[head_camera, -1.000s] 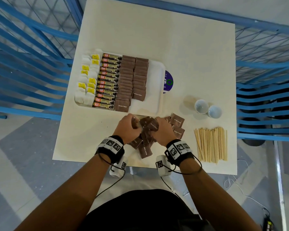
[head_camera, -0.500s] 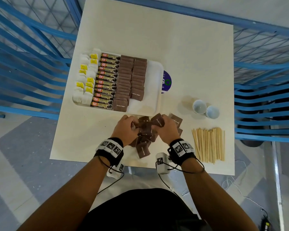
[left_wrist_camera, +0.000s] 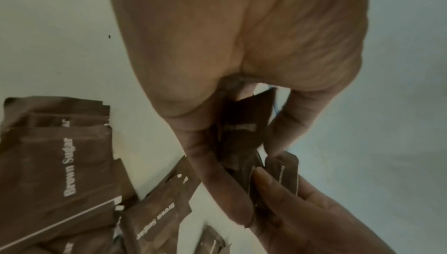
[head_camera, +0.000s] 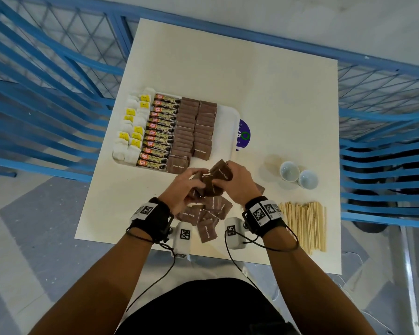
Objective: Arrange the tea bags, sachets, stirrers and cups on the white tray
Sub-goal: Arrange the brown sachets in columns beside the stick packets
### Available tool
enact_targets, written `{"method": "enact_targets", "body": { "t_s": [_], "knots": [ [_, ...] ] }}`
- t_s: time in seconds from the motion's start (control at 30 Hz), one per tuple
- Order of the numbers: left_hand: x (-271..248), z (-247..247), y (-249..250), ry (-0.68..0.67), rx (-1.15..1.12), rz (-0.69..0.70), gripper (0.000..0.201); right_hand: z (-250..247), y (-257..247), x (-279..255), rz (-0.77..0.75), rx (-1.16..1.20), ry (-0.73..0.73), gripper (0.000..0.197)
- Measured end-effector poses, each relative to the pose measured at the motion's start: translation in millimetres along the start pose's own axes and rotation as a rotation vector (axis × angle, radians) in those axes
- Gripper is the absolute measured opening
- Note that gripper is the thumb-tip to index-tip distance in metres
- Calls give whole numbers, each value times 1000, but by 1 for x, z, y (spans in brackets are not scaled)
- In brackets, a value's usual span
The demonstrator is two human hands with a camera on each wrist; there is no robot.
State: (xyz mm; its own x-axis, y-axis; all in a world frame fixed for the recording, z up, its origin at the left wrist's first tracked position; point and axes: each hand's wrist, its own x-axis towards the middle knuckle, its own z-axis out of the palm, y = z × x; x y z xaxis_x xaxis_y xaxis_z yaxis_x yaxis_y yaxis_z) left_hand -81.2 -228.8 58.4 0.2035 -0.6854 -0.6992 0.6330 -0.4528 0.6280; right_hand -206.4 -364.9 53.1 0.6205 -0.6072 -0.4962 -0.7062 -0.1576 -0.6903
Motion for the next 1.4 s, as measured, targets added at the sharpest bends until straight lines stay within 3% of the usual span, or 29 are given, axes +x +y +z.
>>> {"method": "enact_targets", "body": {
  "t_s": [0.2,0.3,0.4,0.6,0.8,0.9,1.1,1.4],
  "knots": [
    [1,0,-7,108,62,80,18,-1,-5,7,-45,-33,-46,18],
    [1,-3,-7,178,97,96,33,-5,-3,14,-17,-69,-30,19],
    [1,-7,-3,167,103,85,43,-10,-4,17,-41,-57,-57,17],
    [3,-7,2,190,55,87,17,0,-10,23,-56,15,-66,23],
    [9,-19,-4,299,136,188,12,7,-14,34,-96,16,-29,17],
    [8,-25,-2,293,78,169,14,7,-17,40,-115,10,-11,14],
    [1,-47,-3,300,76,147,34,13,-21,69,-58,30,215,15],
    [-6,-78,-8,330,96,129,42,39,-18,89,-62,-127,278,16]
  ]
}}
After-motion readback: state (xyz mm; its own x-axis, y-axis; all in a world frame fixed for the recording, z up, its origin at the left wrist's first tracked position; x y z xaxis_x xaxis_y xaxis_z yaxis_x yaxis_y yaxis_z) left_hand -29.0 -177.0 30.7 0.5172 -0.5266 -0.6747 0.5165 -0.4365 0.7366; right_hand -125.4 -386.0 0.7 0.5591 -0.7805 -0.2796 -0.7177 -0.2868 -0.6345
